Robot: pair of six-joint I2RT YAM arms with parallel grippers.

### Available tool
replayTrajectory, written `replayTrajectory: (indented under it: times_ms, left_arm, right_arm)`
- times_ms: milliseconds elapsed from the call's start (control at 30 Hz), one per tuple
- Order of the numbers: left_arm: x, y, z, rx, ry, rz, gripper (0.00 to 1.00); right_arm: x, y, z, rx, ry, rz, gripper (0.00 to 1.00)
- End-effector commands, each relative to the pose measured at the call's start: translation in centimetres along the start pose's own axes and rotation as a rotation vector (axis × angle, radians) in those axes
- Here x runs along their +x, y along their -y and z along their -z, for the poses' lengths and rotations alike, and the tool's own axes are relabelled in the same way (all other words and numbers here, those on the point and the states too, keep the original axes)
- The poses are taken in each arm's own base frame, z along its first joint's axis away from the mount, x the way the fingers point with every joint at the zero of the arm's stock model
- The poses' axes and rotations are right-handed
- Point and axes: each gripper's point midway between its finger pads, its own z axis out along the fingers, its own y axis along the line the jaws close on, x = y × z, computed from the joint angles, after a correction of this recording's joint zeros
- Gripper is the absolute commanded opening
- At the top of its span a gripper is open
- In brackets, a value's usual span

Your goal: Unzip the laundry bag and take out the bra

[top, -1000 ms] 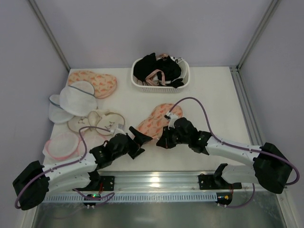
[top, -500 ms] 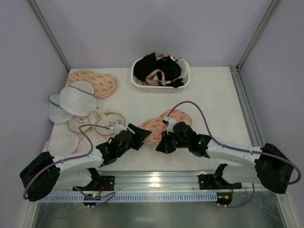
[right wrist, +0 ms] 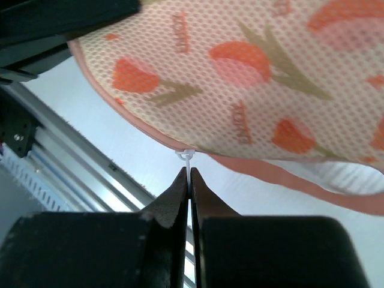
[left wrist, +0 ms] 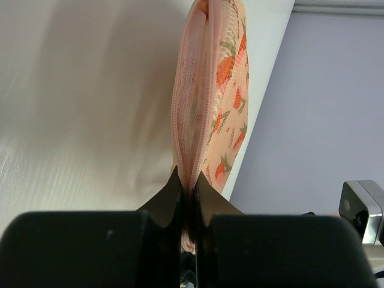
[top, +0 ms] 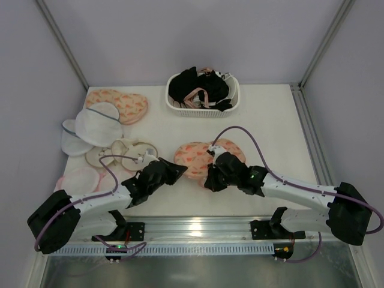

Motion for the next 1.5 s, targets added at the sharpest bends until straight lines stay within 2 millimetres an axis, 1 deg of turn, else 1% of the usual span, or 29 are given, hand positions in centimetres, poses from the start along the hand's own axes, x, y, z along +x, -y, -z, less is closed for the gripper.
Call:
replayTrajectory:
  times_ms: [0,33,100,233,267,300,367,467,500,533,567,600,633,800,867,900,967,1000,1067,1100,1133,1167,1200,1233,1300,1333,1400,1433,1467]
  left_arm:
    - [-1.4,2.5,0.1,0.057,0.03,-0.009,0.01]
    - [-1.3,2.4,0.0,0.054,0.018,-0.012,0.01]
    - [-1.3,2.2,-0.2,0.045,0.008,-0.026,0.0]
    - [-1.3,1.9,-0.8,0.033,-0.031,-0.038,0.0]
    - [-1.1,1.9,-0.9,0.031,-0.048,-0.045,0.0]
    - [-1.0,1.8,-1.1,0.025,-0.053,-0.052,0.0]
    - [-1.3,1.6,-1.2,0.018,-0.05,-0.065,0.0]
    - [-1.5,1.7,-1.1,0.011,-0.048,-0.099,0.0]
    - [-1.5,1.7,-1.1,0.011,-0.05,-0.099,0.0]
    - [-1.6,1.5,-1.0,0.0,-0.052,-0.117,0.0]
    - [-1.9,1.9,-1.0,0.005,-0.048,-0.123,0.0]
    - [-1.8,1.9,-1.0,0.002,-0.059,-0.134,0.0]
    - [-1.8,1.8,-1.1,-0.005,-0.065,-0.144,0.0]
    - [-2.8,2.2,-1.9,-0.016,-0.074,-0.19,0.0]
    - [-3.0,2.2,-2.6,-0.022,-0.072,-0.208,0.0]
    - [-2.7,3.0,-2.8,-0.001,-0.096,-0.237,0.0]
    - [-2.5,3.3,-3.5,0.001,-0.126,-0.265,0.01]
    - [-2.3,4.0,-4.5,0.017,-0.141,-0.3,0.03]
    - [-2.1,4.8,-5.7,0.043,-0.17,-0.33,0.13]
    - [-1.6,3.7,-7.1,0.013,-0.202,-0.336,0.18]
    - [-1.7,5.5,-7.9,0.062,-0.206,-0.347,0.24]
    - [-1.5,5.9,-8.5,0.09,-0.224,-0.351,0.28]
    - [-1.5,5.3,-9.6,0.086,-0.229,-0.349,0.33]
    - [-1.5,6.5,-10.1,0.123,-0.225,-0.341,0.43]
    - [-1.7,6.6,-10.8,0.126,-0.213,-0.343,0.6]
    - [-1.9,6.5,-10.9,0.116,-0.206,-0.342,0.79]
    - [-2.5,5.5,-10.7,0.062,-0.174,-0.34,0.97]
    - [-2.9,6.0,-9.8,0.067,-0.158,-0.337,1.0]
    - [-3.0,4.4,-9.1,0.016,-0.153,-0.33,1.0]
  right_arm:
    - [-0.2,3.5,1.3,0.213,-0.008,0.015,0.04]
    - [0.3,4.1,1.6,0.246,-0.025,0.014,0.04]
    - [0.2,4.9,1.8,0.295,-0.021,0.008,0.04]
    - [1.1,6.9,2.1,0.396,-0.043,0.002,0.04]
    - [1.4,7.6,2.0,0.432,-0.055,0.002,0.04]
    - [1.2,8.8,2.2,0.498,-0.036,0.004,0.04]
    - [1.9,10.7,2.5,0.611,-0.056,-0.016,0.04]
    - [2.2,13.2,3.2,0.761,-0.051,-0.027,0.04]
    - [2.3,13.4,3.1,0.769,-0.055,-0.039,0.04]
    - [2.2,14.0,3.4,0.809,-0.042,-0.039,0.04]
    - [2.0,14.3,3.6,0.83,-0.031,-0.058,0.04]
    - [2.2,14.8,4.0,0.862,-0.035,-0.064,0.04]
    - [1.7,15.4,4.6,0.905,-0.004,-0.064,0.04]
    - [0.2,16.5,6.8,1.007,0.073,-0.095,0.04]
    - [-0.2,16.3,6.9,0.99,0.086,-0.098,0.04]
    - [-0.2,16.2,6.9,0.98,0.083,-0.093,0.04]
    - [-0.4,15.9,6.6,0.951,0.088,-0.092,0.04]
    - [-0.4,15.6,6.3,0.925,0.083,-0.086,0.04]
    - [-0.3,15.3,5.9,0.899,0.073,-0.083,0.04]
    - [-0.2,15.0,5.6,0.879,0.063,-0.084,0.04]
    - [-0.3,14.8,5.4,0.865,0.06,-0.08,0.04]
    - [-0.2,14.7,5.4,0.859,0.058,-0.08,0.04]
    - [-0.2,14.5,5.2,0.843,0.056,-0.084,0.03]
    - [-0.2,14.4,5.1,0.834,0.056,-0.086,0.04]
    - [-0.2,14.2,5.2,0.818,0.059,-0.087,0.04]
    - [-0.3,13.9,5.1,0.8,0.061,-0.094,0.04]
    - [-0.4,13.7,5.1,0.781,0.074,-0.098,0.04]
    - [-0.2,13.6,5.0,0.771,0.068,-0.101,0.04]
    - [-0.1,13.5,4.9,0.76,0.067,-0.105,0.04]
